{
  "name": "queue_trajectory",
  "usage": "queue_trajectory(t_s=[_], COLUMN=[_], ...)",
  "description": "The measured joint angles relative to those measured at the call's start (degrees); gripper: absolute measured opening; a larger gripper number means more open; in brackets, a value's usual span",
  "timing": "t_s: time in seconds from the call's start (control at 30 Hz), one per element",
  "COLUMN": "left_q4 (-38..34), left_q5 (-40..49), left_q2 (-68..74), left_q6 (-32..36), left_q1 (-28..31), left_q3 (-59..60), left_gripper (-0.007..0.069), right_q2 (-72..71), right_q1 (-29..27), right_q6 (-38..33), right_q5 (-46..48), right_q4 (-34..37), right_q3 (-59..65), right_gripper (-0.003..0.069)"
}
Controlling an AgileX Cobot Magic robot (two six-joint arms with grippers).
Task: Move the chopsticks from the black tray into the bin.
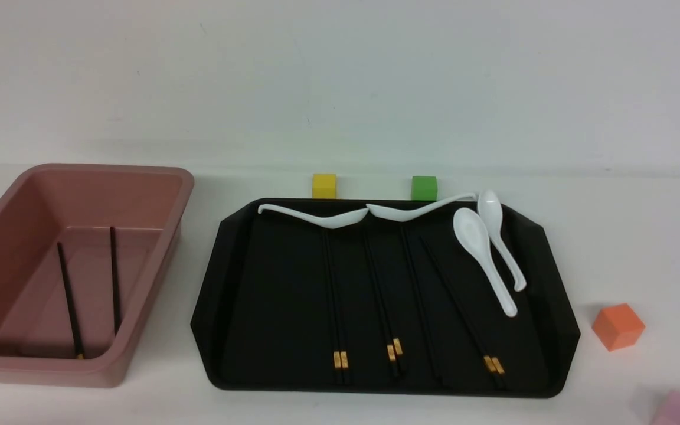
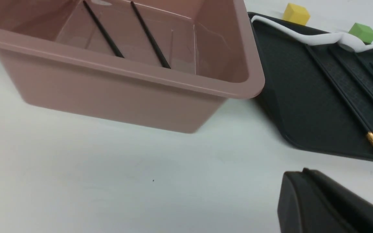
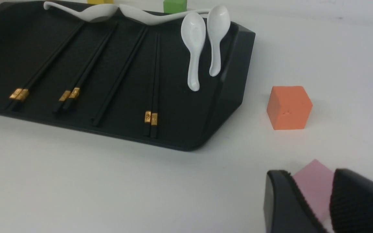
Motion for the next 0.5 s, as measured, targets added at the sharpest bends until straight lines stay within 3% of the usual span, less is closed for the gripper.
queue_trajectory(t_s=[0.5], left_q4=[0.03], left_q5=[0.00], left_q2=[0.00], left_q6=[-0.02], left_q1=[0.00], left_q3=[0.00], left_gripper=[0.0008], right_q2=[0.00], right_q1=[0.00], right_q6=[0.00], right_q5=[0.00], right_q4=[0.09], right_q3=[0.00], right_gripper=[0.0240])
